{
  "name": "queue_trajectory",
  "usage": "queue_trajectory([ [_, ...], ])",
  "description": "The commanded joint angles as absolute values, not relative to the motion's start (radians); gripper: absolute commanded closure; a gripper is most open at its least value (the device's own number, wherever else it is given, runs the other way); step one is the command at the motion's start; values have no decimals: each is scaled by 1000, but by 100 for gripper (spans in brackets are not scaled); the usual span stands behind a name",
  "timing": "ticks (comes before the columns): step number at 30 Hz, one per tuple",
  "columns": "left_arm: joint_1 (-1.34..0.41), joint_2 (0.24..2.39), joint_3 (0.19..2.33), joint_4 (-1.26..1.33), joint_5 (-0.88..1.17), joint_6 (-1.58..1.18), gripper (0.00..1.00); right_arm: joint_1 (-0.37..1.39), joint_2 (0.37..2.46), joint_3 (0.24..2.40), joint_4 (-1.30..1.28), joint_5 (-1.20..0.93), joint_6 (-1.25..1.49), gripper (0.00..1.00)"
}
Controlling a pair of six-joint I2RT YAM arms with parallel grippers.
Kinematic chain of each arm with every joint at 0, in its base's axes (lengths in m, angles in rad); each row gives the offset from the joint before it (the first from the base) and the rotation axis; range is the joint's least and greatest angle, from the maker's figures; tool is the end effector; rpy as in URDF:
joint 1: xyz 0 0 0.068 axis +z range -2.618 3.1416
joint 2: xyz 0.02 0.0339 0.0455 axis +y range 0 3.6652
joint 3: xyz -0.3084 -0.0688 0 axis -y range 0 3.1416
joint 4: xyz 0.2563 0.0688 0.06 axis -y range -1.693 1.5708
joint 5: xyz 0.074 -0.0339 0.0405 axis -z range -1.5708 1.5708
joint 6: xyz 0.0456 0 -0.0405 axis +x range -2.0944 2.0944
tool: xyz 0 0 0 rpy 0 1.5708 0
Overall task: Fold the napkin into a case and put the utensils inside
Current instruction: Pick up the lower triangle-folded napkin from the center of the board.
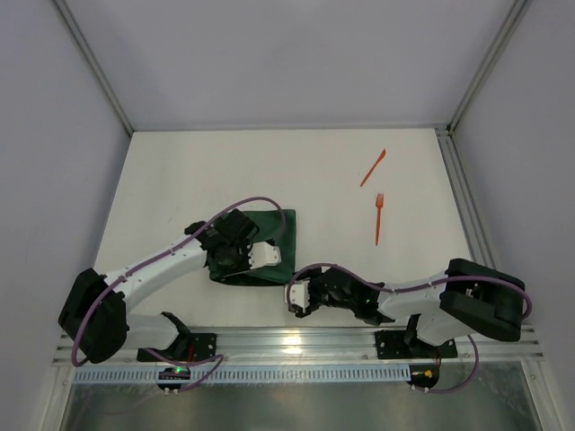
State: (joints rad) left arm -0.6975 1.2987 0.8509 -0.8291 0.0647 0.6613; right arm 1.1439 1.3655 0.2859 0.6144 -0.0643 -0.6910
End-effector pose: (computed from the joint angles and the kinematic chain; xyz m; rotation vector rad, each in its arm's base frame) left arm 0.1734 -0.1492 0.2393 1.7996 2.2065 -0.0998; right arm 0.0958 0.2176 0.1641 -1.6545 1.2152 0.3486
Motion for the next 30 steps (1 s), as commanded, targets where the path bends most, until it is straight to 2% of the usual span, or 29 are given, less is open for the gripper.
queue_trajectory([
  [1,-690,1279,881,-864,103,652,100,1152,1400,333,732,-22,-715,32],
  [8,-680,1285,903,-879,133,649,100,1157,1494,379,669,-22,-778,33],
  [13,-670,1289,902,-890,153,652,100,1161,1535,394,621,-5,-802,40],
  [15,-667,1292,902,-891,153,657,100,1163,1545,413,572,-5,-810,47],
  [16,-666,1293,900,-893,155,658,100,1161,1557,420,555,29,-811,57],
  [19,-658,1296,899,-891,158,666,100,1163,1566,428,517,40,-811,70],
  [24,-650,1307,887,-887,172,676,100,1161,1583,445,476,44,-796,79],
  [30,-644,1324,871,-887,187,686,100,1157,1586,454,489,46,-752,96],
])
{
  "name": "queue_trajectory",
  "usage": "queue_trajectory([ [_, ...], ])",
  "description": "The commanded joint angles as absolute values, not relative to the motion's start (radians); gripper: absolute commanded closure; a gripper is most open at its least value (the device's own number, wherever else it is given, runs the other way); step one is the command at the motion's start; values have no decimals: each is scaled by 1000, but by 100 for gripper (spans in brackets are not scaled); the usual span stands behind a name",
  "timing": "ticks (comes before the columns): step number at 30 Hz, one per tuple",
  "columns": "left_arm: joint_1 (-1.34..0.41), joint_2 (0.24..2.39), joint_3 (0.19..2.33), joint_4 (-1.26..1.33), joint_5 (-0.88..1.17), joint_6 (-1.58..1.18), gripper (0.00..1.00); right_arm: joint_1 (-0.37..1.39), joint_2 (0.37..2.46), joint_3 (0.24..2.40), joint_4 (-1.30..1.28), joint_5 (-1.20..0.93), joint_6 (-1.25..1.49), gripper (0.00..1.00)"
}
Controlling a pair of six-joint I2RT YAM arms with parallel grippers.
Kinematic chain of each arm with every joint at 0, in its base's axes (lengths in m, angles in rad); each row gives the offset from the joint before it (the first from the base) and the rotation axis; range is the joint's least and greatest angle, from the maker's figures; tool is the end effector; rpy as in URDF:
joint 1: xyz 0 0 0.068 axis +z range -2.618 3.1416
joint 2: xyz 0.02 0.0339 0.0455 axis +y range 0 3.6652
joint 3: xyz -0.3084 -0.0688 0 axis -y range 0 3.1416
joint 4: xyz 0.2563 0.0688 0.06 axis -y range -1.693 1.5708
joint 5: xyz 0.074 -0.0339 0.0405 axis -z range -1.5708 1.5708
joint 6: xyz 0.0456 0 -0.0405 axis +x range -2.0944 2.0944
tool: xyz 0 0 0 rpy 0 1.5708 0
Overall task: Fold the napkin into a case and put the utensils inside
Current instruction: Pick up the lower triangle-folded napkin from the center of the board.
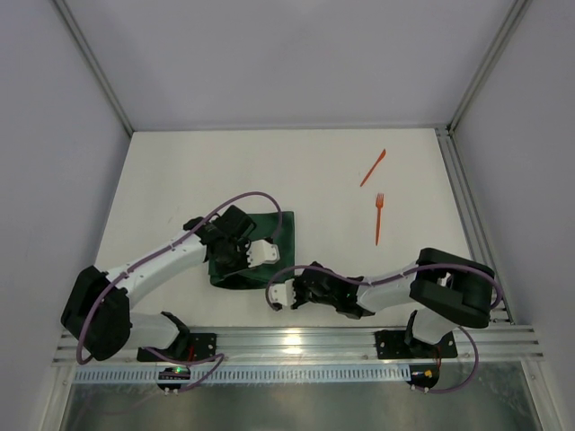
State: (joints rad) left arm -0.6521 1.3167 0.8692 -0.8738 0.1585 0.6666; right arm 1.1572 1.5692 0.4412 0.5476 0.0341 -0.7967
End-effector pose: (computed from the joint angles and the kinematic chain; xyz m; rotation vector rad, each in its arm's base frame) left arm 0.1776 -0.1446 0.2398 1.7887 2.2609 -0.2263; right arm 0.1154 0.2590 0.1505 -1.7756 1.2227 0.1726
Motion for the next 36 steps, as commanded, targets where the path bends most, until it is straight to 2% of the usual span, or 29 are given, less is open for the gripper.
queue_trajectory([
  [1,-644,1324,867,-888,190,686,100,1157,1583,459,482,40,-744,96],
  [11,-634,1289,844,-919,282,692,66,1063,1522,529,399,-139,-539,96],
  [14,-630,1275,850,-956,314,704,62,1042,1513,535,382,-194,-497,96],
  [30,-523,1163,930,-1092,569,710,58,925,1534,612,338,-466,-189,96],
  [36,-511,1124,922,-984,516,655,53,905,1603,656,327,-521,-118,96],
])
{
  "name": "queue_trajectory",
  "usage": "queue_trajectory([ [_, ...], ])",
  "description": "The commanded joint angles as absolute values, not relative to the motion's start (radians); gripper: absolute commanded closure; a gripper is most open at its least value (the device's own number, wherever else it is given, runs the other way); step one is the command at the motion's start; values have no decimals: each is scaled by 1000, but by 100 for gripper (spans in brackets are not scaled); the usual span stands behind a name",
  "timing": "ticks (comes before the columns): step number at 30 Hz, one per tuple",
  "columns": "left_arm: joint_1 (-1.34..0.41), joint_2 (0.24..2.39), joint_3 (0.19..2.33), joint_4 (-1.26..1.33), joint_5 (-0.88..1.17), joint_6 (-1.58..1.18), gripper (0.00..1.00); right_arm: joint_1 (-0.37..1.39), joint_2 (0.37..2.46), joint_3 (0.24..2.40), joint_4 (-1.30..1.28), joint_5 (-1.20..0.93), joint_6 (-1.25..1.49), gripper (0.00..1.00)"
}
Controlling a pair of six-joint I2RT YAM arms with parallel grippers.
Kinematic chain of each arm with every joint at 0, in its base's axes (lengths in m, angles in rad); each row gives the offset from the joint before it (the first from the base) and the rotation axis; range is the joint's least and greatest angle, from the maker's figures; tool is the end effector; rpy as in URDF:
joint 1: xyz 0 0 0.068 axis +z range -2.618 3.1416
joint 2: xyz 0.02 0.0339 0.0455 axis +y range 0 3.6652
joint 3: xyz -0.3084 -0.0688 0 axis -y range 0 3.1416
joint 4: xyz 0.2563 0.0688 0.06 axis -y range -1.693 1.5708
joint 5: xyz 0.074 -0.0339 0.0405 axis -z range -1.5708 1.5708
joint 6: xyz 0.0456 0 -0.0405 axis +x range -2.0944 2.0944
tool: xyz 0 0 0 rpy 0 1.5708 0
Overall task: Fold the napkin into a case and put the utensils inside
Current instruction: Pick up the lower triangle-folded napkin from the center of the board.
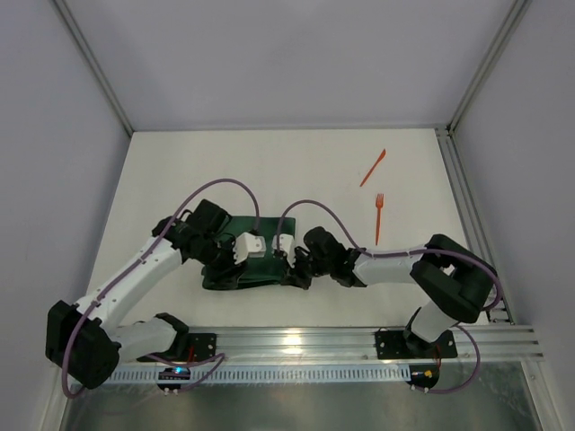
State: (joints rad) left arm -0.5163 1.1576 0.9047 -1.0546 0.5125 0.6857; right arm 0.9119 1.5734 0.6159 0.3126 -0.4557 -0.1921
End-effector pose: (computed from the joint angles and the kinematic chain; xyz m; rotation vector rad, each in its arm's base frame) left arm 0.1533 -0.1127 0.2801 1.6388 2.2210 -0.6893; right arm 0.1735 0.2568 0.1777 -1.4160 1.7975 0.8929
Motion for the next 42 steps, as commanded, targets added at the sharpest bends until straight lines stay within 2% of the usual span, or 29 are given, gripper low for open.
queue_trajectory([
  [1,-512,1118,911,-950,468,644,53,902,1612,663,334,-544,-106,96],
  [6,-551,1112,826,-775,348,644,51,853,1686,673,425,-644,33,96],
  [11,-638,1066,769,-732,287,649,48,833,1723,693,454,-689,101,96],
  [12,-646,1057,740,-721,285,652,40,833,1727,693,463,-698,110,96],
  [14,-649,1042,712,-692,258,672,32,825,1736,690,492,-709,144,96],
  [15,-656,1031,695,-680,250,678,20,822,1741,690,505,-725,156,96],
  [17,-664,1026,655,-638,235,703,2,816,1758,686,532,-739,187,96],
  [27,-724,974,589,-601,219,758,1,808,1809,689,584,-767,251,96],
  [42,-750,1110,506,-385,80,821,1,808,1828,710,575,-793,256,96],
])
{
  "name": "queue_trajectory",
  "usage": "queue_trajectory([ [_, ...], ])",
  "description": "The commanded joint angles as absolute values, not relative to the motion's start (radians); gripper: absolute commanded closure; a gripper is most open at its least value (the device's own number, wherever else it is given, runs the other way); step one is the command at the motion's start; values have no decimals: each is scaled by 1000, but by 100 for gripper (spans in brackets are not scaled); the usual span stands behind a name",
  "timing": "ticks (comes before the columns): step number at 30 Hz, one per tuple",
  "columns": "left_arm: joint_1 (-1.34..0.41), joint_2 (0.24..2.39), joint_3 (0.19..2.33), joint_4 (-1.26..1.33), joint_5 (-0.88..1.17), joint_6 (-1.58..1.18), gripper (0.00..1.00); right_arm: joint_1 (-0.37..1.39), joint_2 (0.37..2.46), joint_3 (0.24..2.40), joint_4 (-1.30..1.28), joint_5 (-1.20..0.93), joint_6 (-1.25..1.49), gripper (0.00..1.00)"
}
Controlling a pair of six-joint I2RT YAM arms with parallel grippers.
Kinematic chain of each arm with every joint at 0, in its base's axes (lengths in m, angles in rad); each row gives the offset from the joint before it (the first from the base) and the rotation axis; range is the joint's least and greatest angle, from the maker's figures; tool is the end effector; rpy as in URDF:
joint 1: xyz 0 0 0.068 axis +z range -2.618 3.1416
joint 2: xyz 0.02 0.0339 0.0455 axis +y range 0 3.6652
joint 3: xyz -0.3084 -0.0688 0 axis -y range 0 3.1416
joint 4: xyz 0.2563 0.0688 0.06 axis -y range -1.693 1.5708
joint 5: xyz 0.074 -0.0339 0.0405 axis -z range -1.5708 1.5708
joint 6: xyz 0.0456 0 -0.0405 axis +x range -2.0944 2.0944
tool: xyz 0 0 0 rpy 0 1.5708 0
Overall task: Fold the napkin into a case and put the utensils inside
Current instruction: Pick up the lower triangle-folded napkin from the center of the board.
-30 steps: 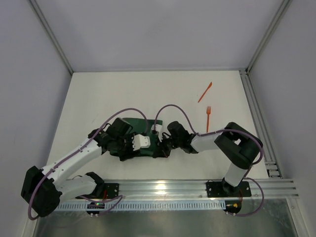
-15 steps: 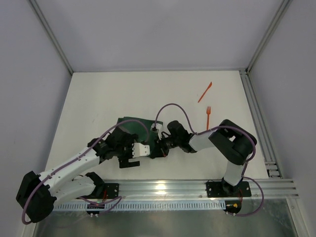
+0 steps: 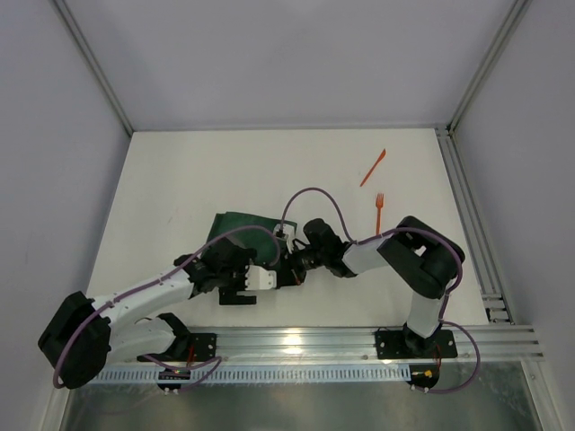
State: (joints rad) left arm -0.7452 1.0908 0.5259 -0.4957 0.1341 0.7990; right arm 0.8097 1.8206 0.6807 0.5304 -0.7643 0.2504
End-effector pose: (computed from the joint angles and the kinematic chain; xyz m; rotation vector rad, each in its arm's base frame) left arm 0.1314 -0.1295 0.1965 1.8635 1.8479 -0.1577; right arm 0.2154 0.2719 0.1433 -1.0963 2.0742 1.4016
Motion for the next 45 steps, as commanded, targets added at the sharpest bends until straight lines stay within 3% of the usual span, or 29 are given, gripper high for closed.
queue_trajectory([
  [1,-750,1114,500,-370,74,816,4,808,1829,710,577,-798,255,96],
  [5,-750,1112,509,-356,63,793,24,808,1829,712,568,-802,250,96],
  [6,-750,1103,512,-365,66,787,42,808,1827,712,565,-804,244,96],
  [9,-750,1055,509,-385,80,779,62,808,1827,712,549,-805,230,96],
  [19,-750,1040,522,-433,86,762,98,808,1816,736,476,-801,195,95],
  [21,-750,1043,528,-442,97,759,100,808,1810,753,450,-793,187,88],
  [22,-750,1045,532,-448,97,761,100,808,1796,758,416,-789,181,77],
  [25,-750,1046,537,-457,97,759,100,808,1751,776,350,-773,154,61],
  [32,-750,1039,535,-472,89,750,100,793,1643,822,212,-749,124,51],
  [36,-750,1031,540,-486,90,742,100,772,1623,850,112,-736,100,50],
  [41,-750,1017,554,-503,94,721,100,735,1632,857,178,-668,153,53],
  [43,-752,1011,558,-514,95,712,100,736,1684,917,205,-618,205,72],
  [45,-750,1008,564,-522,92,709,100,736,1756,955,245,-600,277,83],
])
